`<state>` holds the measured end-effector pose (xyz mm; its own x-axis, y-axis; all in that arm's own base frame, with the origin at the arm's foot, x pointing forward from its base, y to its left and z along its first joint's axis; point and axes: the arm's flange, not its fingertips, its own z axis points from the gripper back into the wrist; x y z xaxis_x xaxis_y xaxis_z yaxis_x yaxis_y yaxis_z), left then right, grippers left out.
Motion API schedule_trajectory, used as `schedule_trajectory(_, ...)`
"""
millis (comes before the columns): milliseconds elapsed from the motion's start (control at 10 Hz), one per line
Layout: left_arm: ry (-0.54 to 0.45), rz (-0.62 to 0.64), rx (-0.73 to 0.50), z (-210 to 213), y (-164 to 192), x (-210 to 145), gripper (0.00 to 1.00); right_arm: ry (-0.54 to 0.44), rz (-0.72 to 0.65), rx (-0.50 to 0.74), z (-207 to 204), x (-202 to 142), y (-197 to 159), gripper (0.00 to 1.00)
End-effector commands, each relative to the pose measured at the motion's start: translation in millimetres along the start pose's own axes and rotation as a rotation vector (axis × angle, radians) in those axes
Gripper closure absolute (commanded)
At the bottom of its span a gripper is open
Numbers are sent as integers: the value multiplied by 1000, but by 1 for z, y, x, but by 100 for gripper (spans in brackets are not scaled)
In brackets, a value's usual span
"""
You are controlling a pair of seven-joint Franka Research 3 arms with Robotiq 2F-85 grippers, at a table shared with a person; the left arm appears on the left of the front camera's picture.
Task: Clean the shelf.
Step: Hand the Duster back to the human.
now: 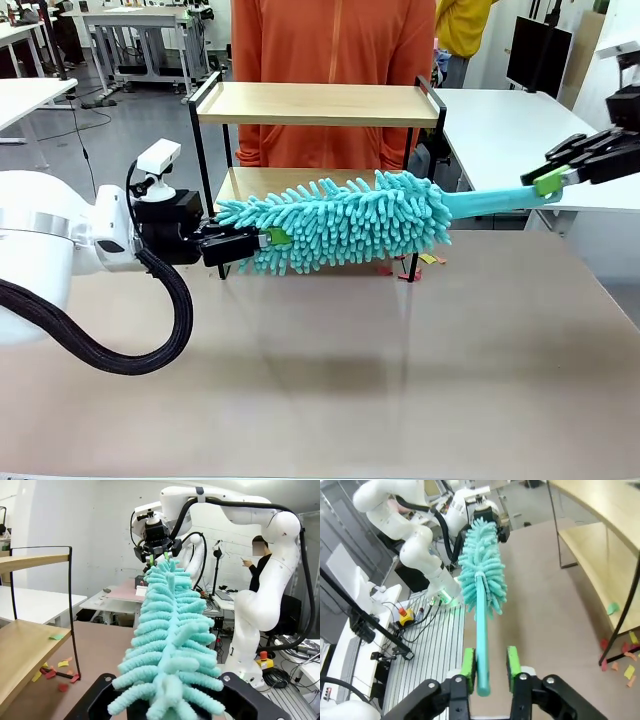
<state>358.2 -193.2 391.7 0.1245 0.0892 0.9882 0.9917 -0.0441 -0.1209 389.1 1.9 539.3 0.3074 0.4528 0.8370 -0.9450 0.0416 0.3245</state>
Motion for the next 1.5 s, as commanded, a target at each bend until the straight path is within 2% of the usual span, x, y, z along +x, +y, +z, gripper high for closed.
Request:
schedule_trajectory(0, -12, -1, -8, -1, -1, 2, 100, -159, -22, -23, 33, 13, 15, 25)
schedule_trajectory(100, -12, -1, -8, -1, -1, 2, 100, -263, -21, -52, 52, 16, 21, 0)
schedule_trajectory(300, -12, -1, -8, -1, -1, 2, 100, -513, -7, -148, 98, 12, 36, 0)
schedule_trajectory(500, -12, -1, -8, -1, -1, 2, 100, -649, 27, -200, 126, 2, 47, 0)
schedule_trajectory(600, -12, -1, -8, -1, -1, 2, 100, -663, 21, -195, 131, -2, 46, 0)
schedule_trajectory(700, -12, -1, -8, -1, -1, 2, 100, -584, 5, -194, 134, 5, 45, 0)
schedule_trajectory(1000, -12, -1, -8, -1, -1, 2, 100, -584, 5, -194, 134, 5, 45, 0)
schedule_trajectory(1100, 1, 2, -2, -1, -1, -1, 82, -584, 5, -194, 134, 5, 45, 0)
schedule_trajectory(1300, -81, -22, 159, 34, -11, 63, 82, -584, 5, -194, 134, 5, 45, 0)
schedule_trajectory(1400, -57, -50, 268, 53, -21, 95, 82, -584, 5, -194, 134, 5, 45, 0)
